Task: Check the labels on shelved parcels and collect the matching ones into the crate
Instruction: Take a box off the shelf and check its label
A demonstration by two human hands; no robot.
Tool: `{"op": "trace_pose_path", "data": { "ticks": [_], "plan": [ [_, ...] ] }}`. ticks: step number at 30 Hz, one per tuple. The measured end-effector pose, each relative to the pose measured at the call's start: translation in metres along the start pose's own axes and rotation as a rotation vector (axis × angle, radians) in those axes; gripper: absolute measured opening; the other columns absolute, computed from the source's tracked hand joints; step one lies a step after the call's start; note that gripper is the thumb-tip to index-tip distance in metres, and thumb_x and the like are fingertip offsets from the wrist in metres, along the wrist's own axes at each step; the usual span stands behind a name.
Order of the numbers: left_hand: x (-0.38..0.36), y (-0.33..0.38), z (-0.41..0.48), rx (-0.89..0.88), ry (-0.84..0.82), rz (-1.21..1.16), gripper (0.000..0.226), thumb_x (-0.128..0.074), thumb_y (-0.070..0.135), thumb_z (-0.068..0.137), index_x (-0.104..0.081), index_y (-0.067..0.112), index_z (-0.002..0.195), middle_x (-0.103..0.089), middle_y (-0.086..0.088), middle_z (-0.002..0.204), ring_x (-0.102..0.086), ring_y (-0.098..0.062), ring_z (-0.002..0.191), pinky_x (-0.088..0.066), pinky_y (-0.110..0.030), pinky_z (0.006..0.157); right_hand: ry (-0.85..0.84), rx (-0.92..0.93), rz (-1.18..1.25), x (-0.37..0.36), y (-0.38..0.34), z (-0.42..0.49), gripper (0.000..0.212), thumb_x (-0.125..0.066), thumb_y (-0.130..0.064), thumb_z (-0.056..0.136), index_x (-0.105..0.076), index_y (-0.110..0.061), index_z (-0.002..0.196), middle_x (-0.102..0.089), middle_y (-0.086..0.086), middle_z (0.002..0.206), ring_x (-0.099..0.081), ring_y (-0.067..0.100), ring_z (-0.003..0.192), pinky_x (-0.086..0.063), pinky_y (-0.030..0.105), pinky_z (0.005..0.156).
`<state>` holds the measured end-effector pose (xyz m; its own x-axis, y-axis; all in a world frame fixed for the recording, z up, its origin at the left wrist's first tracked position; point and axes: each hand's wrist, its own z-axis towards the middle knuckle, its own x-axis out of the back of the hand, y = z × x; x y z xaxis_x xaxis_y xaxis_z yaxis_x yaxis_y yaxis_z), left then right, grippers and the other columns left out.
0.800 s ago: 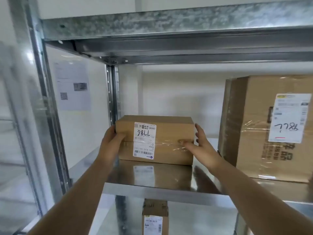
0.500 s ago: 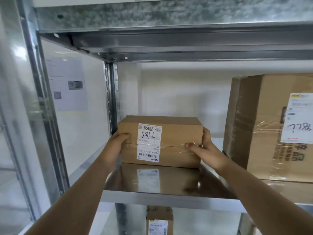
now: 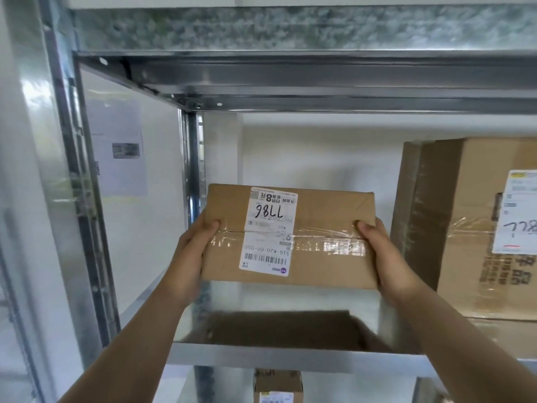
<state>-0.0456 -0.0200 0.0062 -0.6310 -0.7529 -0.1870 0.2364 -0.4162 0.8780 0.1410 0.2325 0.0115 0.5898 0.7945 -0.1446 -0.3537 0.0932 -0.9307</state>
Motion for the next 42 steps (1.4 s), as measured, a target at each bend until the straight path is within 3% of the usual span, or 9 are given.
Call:
{"op": "trace_pose_path", "data": {
  "ticks": [4,7,13,17,20,23,27,33,42],
  "plan": [
    [0.002,0.008,0.000,-0.075,-0.012,-0.035,0.056,-0.057,0.043,0.091,-0.061,0.017,0.140,-0.071,-0.015,0.130,-0.069,-0.035,0.118,-0.058,-0.051,0.097,0.014,0.087,0.026,0.000,-0.020,-0.006,0.029,-0.050,-0.034,0.107,-0.059,-0.023,0.132,-0.078,-0.001,0.111,-0.075,0.018,0.103,-0.056,0.041,0.088],
    [0.003,0.013,0.001,-0.110,-0.012,-0.070,0.059,-0.059,0.044,0.089,-0.061,0.014,0.139,-0.071,-0.016,0.130,-0.071,-0.033,0.115,-0.061,-0.045,0.091,-0.006,0.131,0.046,-0.002,-0.030,-0.012,0.043,-0.062,-0.040,0.096,-0.058,-0.019,0.133,-0.077,-0.001,0.113,-0.074,0.016,0.103,-0.058,0.042,0.091],
    [0.004,0.016,0.002,-0.126,-0.025,-0.087,0.077,-0.071,0.051,0.081,-0.053,0.012,0.144,-0.066,-0.018,0.137,-0.062,-0.042,0.126,-0.051,-0.055,0.103,-0.006,0.147,-0.003,-0.005,-0.037,-0.012,0.056,-0.061,-0.047,0.086,-0.058,-0.018,0.134,-0.077,-0.003,0.113,-0.075,0.016,0.104,-0.055,0.042,0.091],
    [0.007,0.022,0.001,-0.018,0.041,-0.088,0.071,-0.064,0.052,0.089,-0.053,0.009,0.144,-0.068,-0.016,0.135,-0.067,-0.035,0.122,-0.054,-0.049,0.100,-0.035,0.113,-0.089,0.000,-0.032,-0.013,0.064,-0.060,-0.073,0.085,-0.066,-0.029,0.132,-0.075,-0.001,0.128,-0.069,0.019,0.123,-0.050,0.045,0.104],
    [0.012,0.024,-0.002,0.113,0.015,-0.101,0.049,-0.042,0.048,0.105,-0.068,0.016,0.133,-0.074,-0.009,0.126,-0.072,-0.025,0.115,-0.052,-0.043,0.097,-0.022,0.064,-0.148,0.003,-0.027,-0.014,0.048,-0.040,-0.058,0.106,-0.078,-0.030,0.114,-0.080,-0.002,0.115,-0.073,0.014,0.108,-0.050,0.038,0.094],
    [0.019,0.021,-0.004,0.169,0.024,-0.085,0.046,-0.035,0.042,0.109,-0.076,0.024,0.117,-0.077,-0.004,0.122,-0.075,-0.016,0.106,-0.051,-0.041,0.094,0.025,0.029,-0.185,0.001,-0.023,-0.016,0.053,-0.033,-0.038,0.112,-0.082,-0.036,0.095,-0.080,-0.003,0.103,-0.070,0.020,0.104,-0.051,0.039,0.094],
    [0.014,0.018,-0.008,0.145,0.021,-0.031,0.041,-0.035,0.042,0.110,-0.072,0.032,0.124,-0.075,0.001,0.127,-0.070,-0.018,0.118,-0.049,-0.046,0.104,0.070,0.035,-0.182,-0.005,-0.020,-0.017,0.055,-0.033,-0.043,0.113,-0.081,-0.046,0.087,-0.080,-0.012,0.087,-0.071,0.021,0.098,-0.048,0.043,0.103],
    [0.002,0.022,-0.003,0.065,0.041,0.056,0.041,-0.048,0.050,0.102,-0.067,0.030,0.134,-0.074,0.002,0.128,-0.069,-0.022,0.120,-0.052,-0.045,0.103,0.063,0.019,-0.101,-0.004,-0.030,-0.012,0.043,-0.032,-0.037,0.113,-0.068,-0.027,0.092,-0.074,-0.013,0.066,-0.072,0.001,0.061,-0.050,0.032,0.070],
    [-0.003,0.025,0.004,0.052,0.027,-0.059,0.039,-0.031,0.033,0.112,-0.068,0.026,0.120,-0.079,0.011,0.104,-0.075,-0.008,0.096,-0.059,-0.024,0.078,0.013,0.021,-0.005,-0.007,-0.044,-0.009,0.057,-0.041,-0.040,0.111,-0.079,-0.041,0.069,-0.073,-0.014,0.070,-0.070,0.003,0.062,-0.051,0.033,0.073]
  ]
}}
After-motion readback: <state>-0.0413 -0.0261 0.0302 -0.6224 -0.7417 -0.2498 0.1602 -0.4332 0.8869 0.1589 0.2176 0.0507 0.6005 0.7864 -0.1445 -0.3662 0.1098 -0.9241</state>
